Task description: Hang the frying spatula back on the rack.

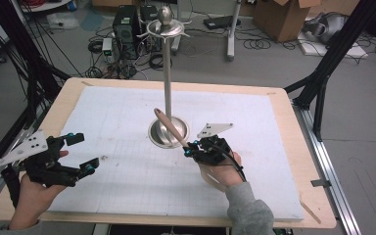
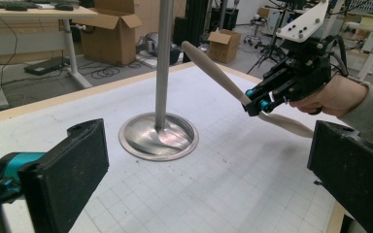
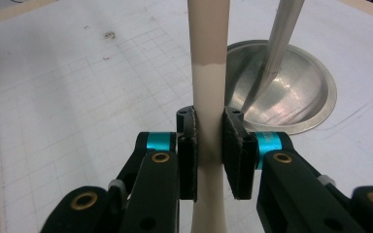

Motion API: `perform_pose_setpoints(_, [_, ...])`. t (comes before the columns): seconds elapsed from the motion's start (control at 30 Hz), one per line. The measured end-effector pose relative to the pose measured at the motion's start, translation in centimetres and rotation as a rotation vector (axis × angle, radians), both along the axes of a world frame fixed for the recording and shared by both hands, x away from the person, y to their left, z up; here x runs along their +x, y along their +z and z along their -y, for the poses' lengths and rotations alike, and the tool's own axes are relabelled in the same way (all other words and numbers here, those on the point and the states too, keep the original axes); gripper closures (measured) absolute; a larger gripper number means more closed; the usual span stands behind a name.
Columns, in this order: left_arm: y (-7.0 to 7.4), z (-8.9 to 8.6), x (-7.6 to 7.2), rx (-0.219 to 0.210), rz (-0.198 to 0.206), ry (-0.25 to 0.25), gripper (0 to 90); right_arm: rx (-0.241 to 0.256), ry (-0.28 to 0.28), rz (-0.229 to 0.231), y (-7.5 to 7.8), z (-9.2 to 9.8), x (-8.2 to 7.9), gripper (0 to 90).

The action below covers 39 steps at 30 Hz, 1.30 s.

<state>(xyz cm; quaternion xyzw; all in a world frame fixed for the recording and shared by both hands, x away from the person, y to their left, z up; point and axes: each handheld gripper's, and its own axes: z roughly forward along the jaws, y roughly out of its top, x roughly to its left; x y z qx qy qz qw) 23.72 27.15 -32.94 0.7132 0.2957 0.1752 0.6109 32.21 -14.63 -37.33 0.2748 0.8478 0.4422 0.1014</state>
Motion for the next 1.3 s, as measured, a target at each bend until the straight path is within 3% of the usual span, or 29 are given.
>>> perform_pose_setpoints(0.53, [-0.1,0.0,0.0,0.0,-0.003,0.0,1.7,0.022,0.006,0.014,2.4,1.4,0.2,78.1])
perform_pose_setpoints(1.3, [0.0,-0.2,-0.1,-0.002,0.001,0.003,1.7,0.049,0.048,0.075,7.1,3.6,0.5,78.1])
